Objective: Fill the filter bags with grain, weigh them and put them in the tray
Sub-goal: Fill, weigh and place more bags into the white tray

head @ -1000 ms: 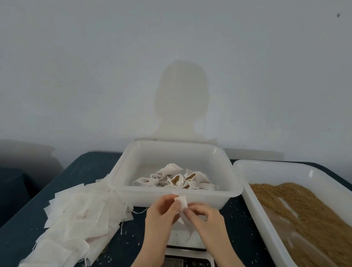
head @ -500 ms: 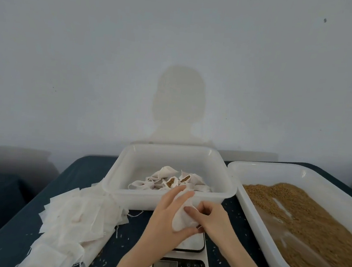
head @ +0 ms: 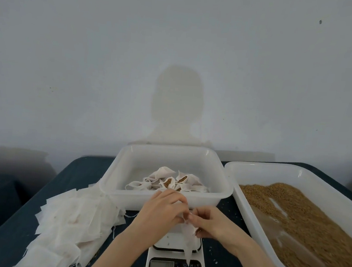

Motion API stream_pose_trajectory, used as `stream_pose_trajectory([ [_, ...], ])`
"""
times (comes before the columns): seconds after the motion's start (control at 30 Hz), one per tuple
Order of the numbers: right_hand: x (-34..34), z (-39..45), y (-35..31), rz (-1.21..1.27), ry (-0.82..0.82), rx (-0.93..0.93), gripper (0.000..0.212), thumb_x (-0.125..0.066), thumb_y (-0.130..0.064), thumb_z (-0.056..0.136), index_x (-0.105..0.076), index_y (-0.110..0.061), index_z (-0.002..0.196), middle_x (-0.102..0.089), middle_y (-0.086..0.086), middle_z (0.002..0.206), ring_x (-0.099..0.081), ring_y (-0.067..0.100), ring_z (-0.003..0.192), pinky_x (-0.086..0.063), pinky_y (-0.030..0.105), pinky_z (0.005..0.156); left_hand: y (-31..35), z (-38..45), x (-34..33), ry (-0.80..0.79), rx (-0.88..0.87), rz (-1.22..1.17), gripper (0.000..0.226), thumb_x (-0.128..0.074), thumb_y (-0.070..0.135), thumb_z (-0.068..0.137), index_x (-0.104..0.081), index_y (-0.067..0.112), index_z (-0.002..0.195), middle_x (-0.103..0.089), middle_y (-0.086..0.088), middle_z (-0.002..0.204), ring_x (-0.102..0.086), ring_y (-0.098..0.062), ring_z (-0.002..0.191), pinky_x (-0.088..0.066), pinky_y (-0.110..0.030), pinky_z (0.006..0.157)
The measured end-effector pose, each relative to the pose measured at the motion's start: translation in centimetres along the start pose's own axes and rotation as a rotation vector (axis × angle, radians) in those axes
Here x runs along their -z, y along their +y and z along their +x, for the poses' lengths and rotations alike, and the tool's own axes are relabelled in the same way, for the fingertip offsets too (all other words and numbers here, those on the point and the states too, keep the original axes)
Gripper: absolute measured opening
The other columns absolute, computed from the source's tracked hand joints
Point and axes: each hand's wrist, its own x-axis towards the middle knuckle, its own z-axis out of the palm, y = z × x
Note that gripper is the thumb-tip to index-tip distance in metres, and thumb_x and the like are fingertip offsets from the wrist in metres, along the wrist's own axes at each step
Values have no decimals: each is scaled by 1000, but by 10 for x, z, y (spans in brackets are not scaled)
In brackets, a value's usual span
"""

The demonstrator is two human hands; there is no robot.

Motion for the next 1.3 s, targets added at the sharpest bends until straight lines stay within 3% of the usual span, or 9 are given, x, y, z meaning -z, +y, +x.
stream_pose_trajectory([
  [0.13,3,-1,0,-40,-21,-12,19,-59,-33,95,-63,-15,90,-62,0,86,-62,8,74,-54,28,78,-7,0,-4,-89,36,-63,21,-57,44,86,-65,31,101,-56,16,114,-42,-3,114,-24,-18,94],
  [0.3,4,-4,1,-79,-96,-12,23,-56,-19,95,-62,-15,116,-68,-2,97,-62,11,85,-53,25,77,-7,1,-6,-75,86,-153,27,-46,52,85,-67,38,97,-58,22,109,-41,1,110,-31,-23,96],
  [0.5,0,-1,3,-30,14,-21,16,-57,-14,95,-53,-19,110,-67,8,98,-65,14,72,-55,28,71,-5,3,-4,-98,82,-101,11,-64,39,86,-73,33,88,-58,17,120,-40,-6,119,-26,-24,94],
  [0.63,-4,-5,-5,-408,106,40,23,-45,-7,96,-60,-19,86,-61,-7,68,-61,12,59,-49,24,57,-2,1,4,-83,48,-35,3,-67,28,85,-66,26,84,-57,7,122,-46,-14,121,-32,-29,98],
  [0.77,-12,-4,-15,-942,176,41,32,-44,-15,92,-67,-36,85,-54,-15,62,-52,7,62,-42,22,59,10,0,5,-56,-45,87,24,-82,14,70,-67,26,83,-63,1,112,-62,-20,104,-53,-31,76],
  [0.9,-14,-5,-19,-1134,234,58,30,-48,-30,89,-43,-27,61,-46,-7,60,-46,11,60,-30,22,51,14,-3,4,1,-106,160,39,-63,-2,69,-67,30,91,-62,2,112,-61,-17,103,-52,-28,74],
  [1.0,-12,-6,-20,-1167,220,33,37,-41,-36,95,-42,-25,60,-49,-6,63,-49,13,62,-35,26,54,14,-2,10,25,-172,280,42,-39,3,71,-69,28,86,-64,3,96,-62,-17,85,-50,-26,65],
  [1.13,-14,-4,-21,-1210,239,29,29,-43,-27,91,-46,-20,64,-51,-5,64,-53,17,65,-34,25,53,18,1,14,64,-258,385,30,-46,3,71,-66,24,78,-57,5,79,-53,-13,66,-42,-23,56],
  [1.3,-14,-2,-27,-1162,265,1,34,-43,-17,90,-40,-29,59,-46,-9,64,-50,13,66,-31,23,53,21,-6,5,184,-347,408,26,-42,1,88,-60,19,84,-55,3,85,-46,-12,63,-37,-23,55],
])
